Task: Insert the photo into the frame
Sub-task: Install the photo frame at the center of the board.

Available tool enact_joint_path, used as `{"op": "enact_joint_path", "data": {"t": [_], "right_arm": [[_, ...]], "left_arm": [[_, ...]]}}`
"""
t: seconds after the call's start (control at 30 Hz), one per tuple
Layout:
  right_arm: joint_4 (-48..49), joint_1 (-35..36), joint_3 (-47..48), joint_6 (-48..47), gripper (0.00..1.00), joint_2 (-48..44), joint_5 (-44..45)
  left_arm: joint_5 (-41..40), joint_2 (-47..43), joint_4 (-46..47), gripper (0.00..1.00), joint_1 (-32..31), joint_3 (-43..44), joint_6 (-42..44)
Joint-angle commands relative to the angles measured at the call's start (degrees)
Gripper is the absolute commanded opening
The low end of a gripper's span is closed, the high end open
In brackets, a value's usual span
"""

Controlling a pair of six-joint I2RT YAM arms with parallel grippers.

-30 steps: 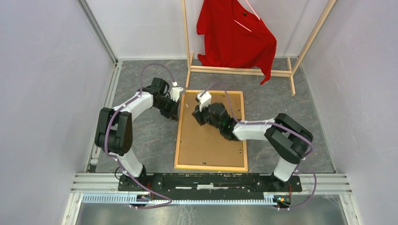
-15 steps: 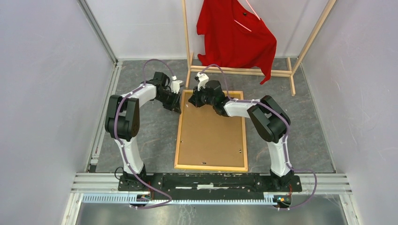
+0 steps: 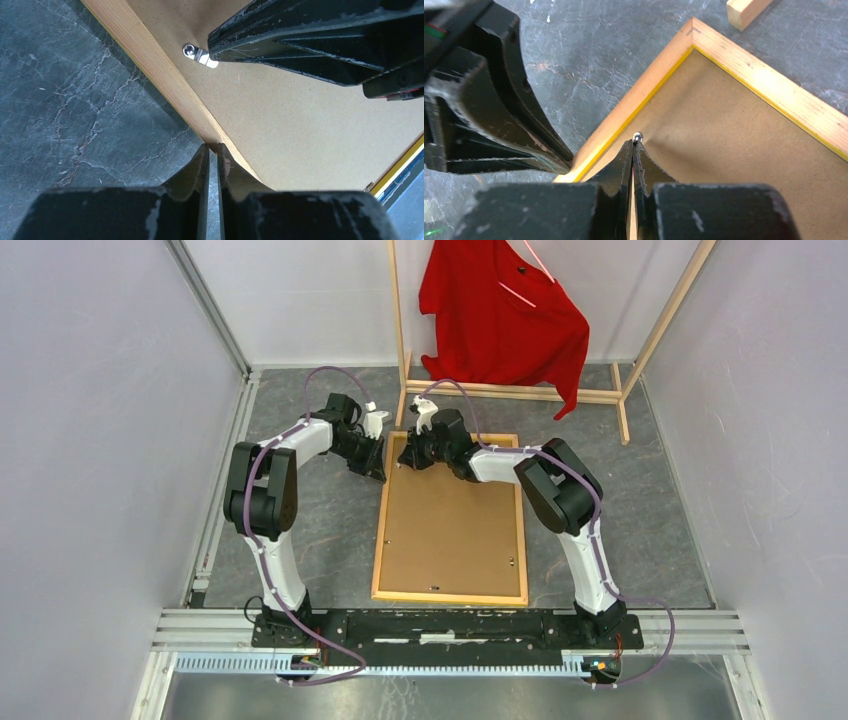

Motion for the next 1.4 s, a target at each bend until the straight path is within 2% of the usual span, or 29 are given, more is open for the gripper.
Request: {"op": "enact_joint_path", "data": {"t": [0.0,1.0,1.37], "right_arm": [[0.1,-0.5,2.3,1.2,0.05,1.1,-1.3],[0.8,-1.0,2.9,3.4,0.01,4.5,-4.7],[5.3,-1.5,-6.2,4.6,0.00,-0.7,-2.5]], "left_arm": [[0.7,0.4,1.2,0.15,0.1,-0.5,0.3],[0.2,-0.2,1.2,0.12,0.0,-1.5,1.0],[-0.1,-0.5,1.2,0.12,0.0,-1.8,1.3]]}}
